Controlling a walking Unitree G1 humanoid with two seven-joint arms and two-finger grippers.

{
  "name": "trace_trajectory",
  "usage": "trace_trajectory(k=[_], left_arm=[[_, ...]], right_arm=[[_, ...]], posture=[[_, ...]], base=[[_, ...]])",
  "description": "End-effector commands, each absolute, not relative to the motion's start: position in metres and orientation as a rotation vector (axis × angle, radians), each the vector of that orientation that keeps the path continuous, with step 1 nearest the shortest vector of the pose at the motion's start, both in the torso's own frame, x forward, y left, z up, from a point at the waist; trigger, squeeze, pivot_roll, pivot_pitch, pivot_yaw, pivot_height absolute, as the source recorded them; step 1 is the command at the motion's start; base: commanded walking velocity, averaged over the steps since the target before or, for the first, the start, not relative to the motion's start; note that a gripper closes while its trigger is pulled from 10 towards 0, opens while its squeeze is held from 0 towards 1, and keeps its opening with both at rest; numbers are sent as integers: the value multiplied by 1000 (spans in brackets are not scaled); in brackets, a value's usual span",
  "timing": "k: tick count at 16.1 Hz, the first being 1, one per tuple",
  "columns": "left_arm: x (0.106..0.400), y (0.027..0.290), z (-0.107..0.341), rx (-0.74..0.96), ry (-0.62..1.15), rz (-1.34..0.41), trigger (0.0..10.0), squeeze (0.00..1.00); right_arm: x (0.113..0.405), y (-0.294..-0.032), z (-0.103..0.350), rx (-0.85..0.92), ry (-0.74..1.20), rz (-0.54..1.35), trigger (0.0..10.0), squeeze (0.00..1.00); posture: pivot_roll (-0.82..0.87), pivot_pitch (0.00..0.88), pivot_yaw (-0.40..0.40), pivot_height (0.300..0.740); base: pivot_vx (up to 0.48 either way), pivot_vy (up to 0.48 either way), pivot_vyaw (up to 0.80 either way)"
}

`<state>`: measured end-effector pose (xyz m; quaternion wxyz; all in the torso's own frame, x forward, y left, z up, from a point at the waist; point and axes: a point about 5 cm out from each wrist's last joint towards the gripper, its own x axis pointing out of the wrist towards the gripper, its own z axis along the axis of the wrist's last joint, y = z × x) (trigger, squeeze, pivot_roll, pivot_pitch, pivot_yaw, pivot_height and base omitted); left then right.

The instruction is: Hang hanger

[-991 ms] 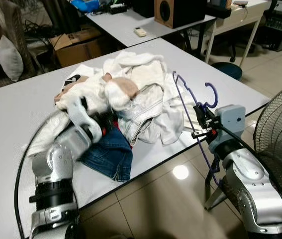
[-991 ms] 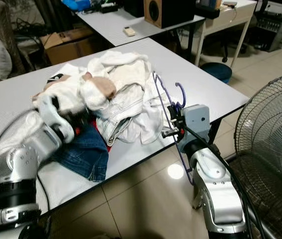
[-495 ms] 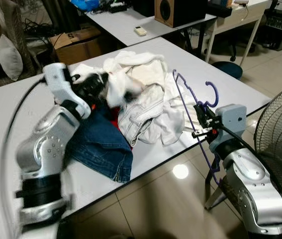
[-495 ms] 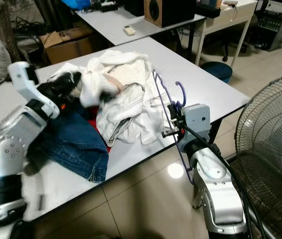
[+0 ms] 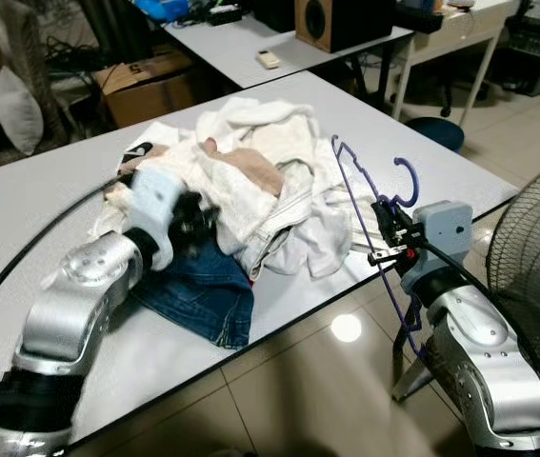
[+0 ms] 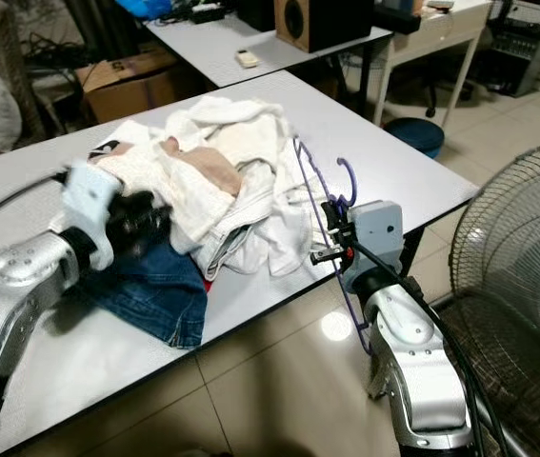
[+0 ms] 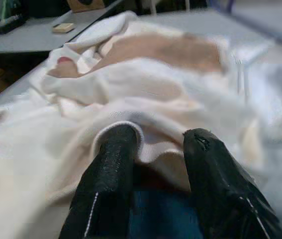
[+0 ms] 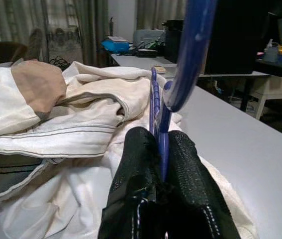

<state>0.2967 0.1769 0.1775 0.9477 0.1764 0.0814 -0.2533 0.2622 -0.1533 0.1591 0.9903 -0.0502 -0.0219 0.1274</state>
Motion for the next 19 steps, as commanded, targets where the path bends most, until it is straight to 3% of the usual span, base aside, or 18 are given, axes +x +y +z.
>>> trace_trajectory(k=[1, 2, 3, 8, 9, 14, 19], left_arm=[[295, 185, 182, 478, 148, -513, 10000, 0], [294, 188, 183, 496, 155, -520, 10000, 416], [292, 193, 183, 528, 163, -534, 10000, 1000], [277, 210, 182, 755, 162, -660, 10000, 1000], [278, 211, 184, 776, 136, -653, 10000, 0], [278, 218, 182, 936, 113, -653, 10000, 0], [298, 205, 152, 1028, 105, -548, 10000, 0]], right_arm=[[261, -152, 160, -95, -50, 260, 10000, 0], [261, -152, 160, -95, -49, 260, 10000, 0], [261, -152, 160, -94, -49, 261, 10000, 0], [261, -151, 159, -89, -48, 258, 10000, 0], [261, -151, 159, -89, -48, 257, 10000, 0], [260, -151, 158, -86, -46, 254, 10000, 0], [262, -151, 160, -87, -55, 252, 10000, 0]], posture=[[-132, 0, 134, 740], [-130, 0, 133, 740], [-128, 0, 133, 740], [-122, 0, 138, 740], [-122, 0, 139, 740], [-118, 0, 140, 740], [-128, 0, 143, 740]], base=[[0, 0, 0], [0, 0, 0], [0, 0, 0], [0, 0, 0], [0, 0, 0], [0, 0, 0], [0, 0, 0]])
